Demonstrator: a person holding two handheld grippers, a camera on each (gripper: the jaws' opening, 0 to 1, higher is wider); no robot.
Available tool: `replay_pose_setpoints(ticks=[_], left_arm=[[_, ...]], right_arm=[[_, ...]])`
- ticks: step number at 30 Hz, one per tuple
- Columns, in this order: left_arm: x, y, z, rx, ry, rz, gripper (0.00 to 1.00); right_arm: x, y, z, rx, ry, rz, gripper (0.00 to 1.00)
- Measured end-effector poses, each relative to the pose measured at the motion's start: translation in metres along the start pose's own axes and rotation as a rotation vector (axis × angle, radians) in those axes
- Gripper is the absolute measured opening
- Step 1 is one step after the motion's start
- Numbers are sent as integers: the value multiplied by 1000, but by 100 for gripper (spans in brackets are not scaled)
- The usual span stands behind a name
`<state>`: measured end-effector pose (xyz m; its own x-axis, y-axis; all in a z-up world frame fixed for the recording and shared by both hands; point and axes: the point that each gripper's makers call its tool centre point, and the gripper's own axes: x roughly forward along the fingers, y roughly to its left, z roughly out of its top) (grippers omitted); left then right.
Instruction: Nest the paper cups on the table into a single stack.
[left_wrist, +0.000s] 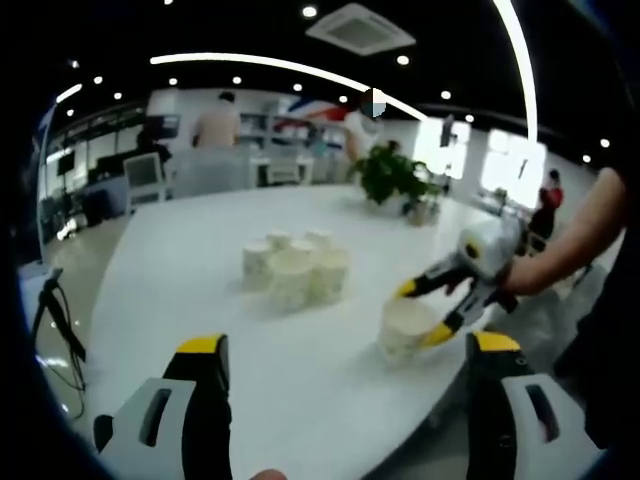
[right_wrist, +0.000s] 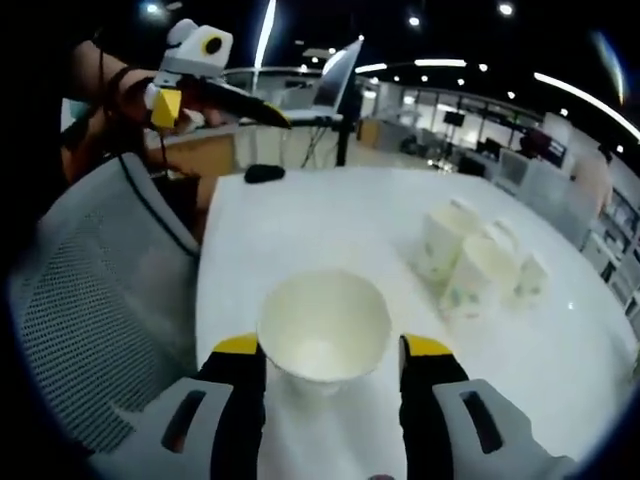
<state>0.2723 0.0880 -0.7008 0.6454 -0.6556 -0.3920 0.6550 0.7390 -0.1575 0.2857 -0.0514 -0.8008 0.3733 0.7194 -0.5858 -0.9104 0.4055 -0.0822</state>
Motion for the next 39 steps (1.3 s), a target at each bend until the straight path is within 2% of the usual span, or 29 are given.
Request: replay_pose_setpoints(ticks=[9,17,20,26,29,39], left_arm=[[2,0,0,-6,-4,-2,97],[2,2,0,-8,-7,3,97],[0,4,1,-14,-15,6,98],[-1,6,2,-25,-31,10,98],[0,5,2,-24,-34,9,98],[0,4,5,-15,-40,6,97]], right_arm=[[-3,4,-7,-13,17,13,60],[-13,2,-11,27,10,3,70],[-20,4,-7,61,-19,8,77],[-32,-1,-7,67,-45,-10,89],[-35,-7,-8,62,-60,-39,100],[-41,-11,-9,69,-66,-57,100]])
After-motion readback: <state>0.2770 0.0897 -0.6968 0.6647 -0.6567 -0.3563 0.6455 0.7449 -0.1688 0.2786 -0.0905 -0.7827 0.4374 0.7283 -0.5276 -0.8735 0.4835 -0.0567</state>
